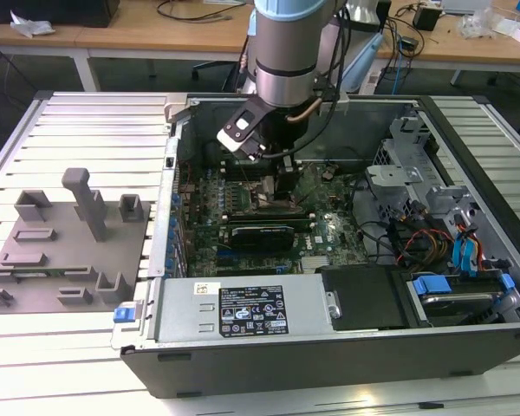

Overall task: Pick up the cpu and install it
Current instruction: 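Place the cpu into insertion slot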

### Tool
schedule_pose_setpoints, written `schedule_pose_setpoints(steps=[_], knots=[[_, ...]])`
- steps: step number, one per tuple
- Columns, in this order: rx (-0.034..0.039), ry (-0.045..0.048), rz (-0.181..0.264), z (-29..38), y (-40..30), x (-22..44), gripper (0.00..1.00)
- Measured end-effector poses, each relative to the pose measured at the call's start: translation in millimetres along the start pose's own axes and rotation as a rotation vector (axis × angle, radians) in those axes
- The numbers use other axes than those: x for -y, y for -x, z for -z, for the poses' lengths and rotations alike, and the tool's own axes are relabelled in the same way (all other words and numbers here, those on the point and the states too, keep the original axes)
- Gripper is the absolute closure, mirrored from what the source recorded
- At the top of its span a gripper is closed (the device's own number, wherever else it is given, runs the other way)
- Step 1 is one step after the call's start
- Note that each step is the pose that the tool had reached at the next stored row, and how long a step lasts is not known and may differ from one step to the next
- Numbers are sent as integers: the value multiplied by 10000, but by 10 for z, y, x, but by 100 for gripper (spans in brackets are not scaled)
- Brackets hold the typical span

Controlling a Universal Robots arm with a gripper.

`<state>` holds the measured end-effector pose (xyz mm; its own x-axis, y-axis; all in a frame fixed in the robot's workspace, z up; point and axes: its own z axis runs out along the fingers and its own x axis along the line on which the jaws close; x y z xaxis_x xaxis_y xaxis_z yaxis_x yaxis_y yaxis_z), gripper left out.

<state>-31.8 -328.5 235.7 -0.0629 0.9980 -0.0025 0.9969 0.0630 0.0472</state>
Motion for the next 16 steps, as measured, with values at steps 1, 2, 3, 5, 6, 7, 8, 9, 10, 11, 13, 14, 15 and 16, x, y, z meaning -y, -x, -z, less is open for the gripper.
schedule_pose_setpoints(steps=[1,2,3,5,6,7,8,9,10,11,13,14,15,16], knots=[[20,-1,-426,-41,-17,9,45],[20,-1,-428,-61,-21,10,45],[19,0,-427,-74,-22,10,45],[22,-2,-427,-92,-22,12,45],[20,-1,-428,-95,-22,12,45],[16,1,-428,-102,-23,12,45],[19,0,-427,-111,-23,12,45],[19,-1,-427,-121,-23,13,45],[21,-1,-429,-124,-26,13,45],[20,-1,-431,-128,-32,13,45],[20,-1,-428,-133,-53,12,45],[21,-1,-428,-136,-66,11,45],[20,-1,-428,-142,-70,11,45],[19,0,-427,-157,-74,11,45]])
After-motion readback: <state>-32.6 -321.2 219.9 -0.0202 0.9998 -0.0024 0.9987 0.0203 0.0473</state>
